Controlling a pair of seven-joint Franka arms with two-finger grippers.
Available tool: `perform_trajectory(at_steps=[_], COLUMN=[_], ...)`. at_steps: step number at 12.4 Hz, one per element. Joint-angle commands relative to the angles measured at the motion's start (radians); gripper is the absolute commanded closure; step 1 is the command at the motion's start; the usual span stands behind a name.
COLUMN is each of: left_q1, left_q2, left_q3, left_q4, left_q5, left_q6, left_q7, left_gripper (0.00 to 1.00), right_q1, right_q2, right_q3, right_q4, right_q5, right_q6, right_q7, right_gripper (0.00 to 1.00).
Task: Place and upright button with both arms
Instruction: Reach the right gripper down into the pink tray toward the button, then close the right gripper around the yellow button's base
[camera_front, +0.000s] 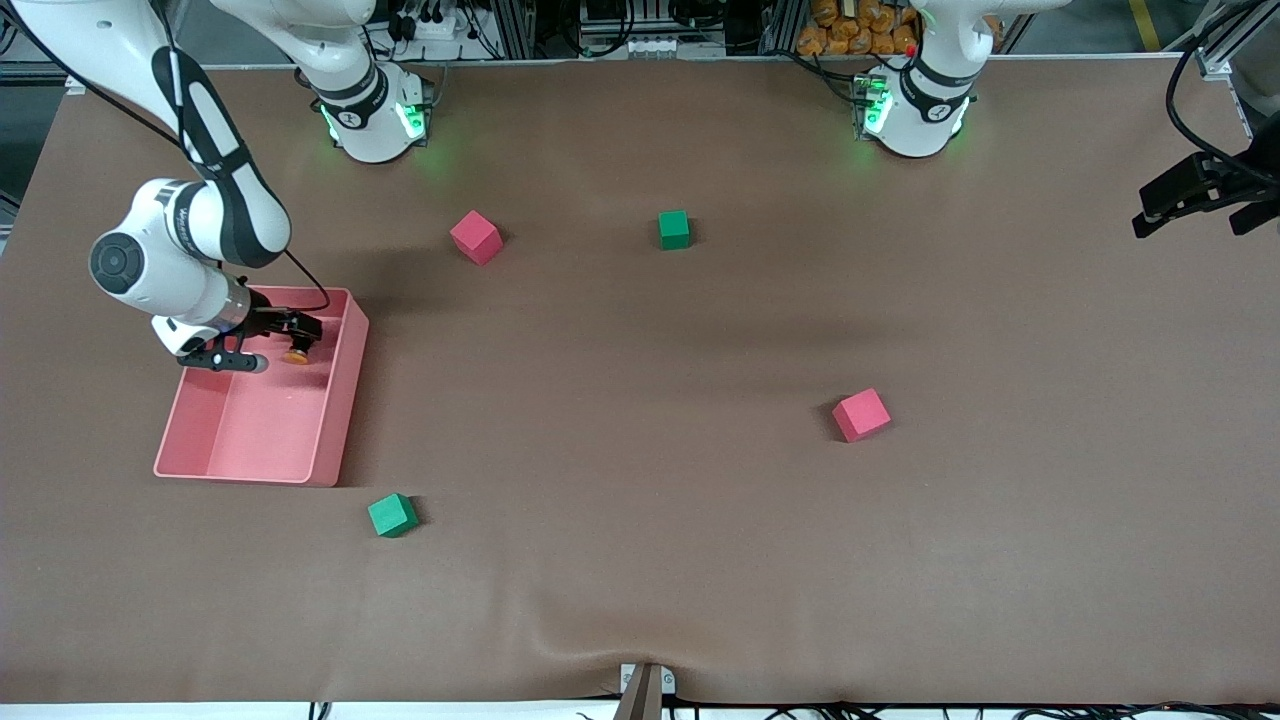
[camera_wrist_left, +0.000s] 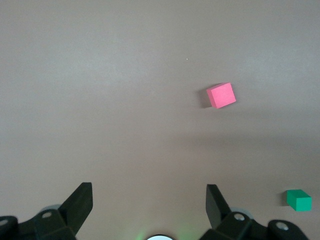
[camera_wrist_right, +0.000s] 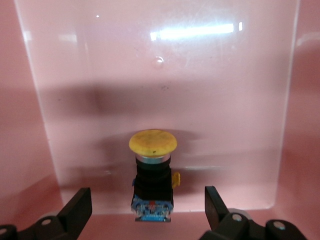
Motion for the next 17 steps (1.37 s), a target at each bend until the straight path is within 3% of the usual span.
perform_trajectory(at_steps=[1,10,11,12,13,15,17], left_q1=[0.005,0.005,0.006,0.006,0.006,0.008,0.008], left_q2=[0.004,0.008,0.009,0.009,0.009,0.009,0.009], left_q3=[-0.002,-0.002,-0.002,0.0,0.0,0.0,0.0], left_q4=[0.01,0.008,0.008,0.01,0.007,0.008,0.005], left_q5=[-0.002,-0.002,-0.002,0.0,-0.002,0.0,0.0], left_q6=[-0.002,-0.002,-0.002,-0.002,-0.002,-0.002,-0.006], left_q7=[0.025,0.026,0.026,0.029,0.029,0.031,0.032], left_gripper=[0.0,0.0,0.0,0.0,0.0,0.0,0.0], right_q1=[-0.001,0.01,0.01,0.01,0.01,0.019,0.022], right_q2=[0.015,0.055,0.055,0.055,0.055,0.055,0.058], right_q3=[0.006,0.006,0.006,0.006,0.006,0.004,0.004], right_q4=[-0.03,-0.038,-0.036,-0.036,-0.036,-0.036,-0.036], right_q5=[-0.001,-0.001,-0.001,-0.001,-0.001,-0.001,-0.001], right_q6=[0.027,0.041,0.041,0.041,0.041,0.039,0.039], right_q7=[-0.003,-0.002,-0.002,-0.002,-0.002,-0.002,-0.002], right_gripper=[0.0,0.0,0.28,0.73,0.9,1.0,1.0])
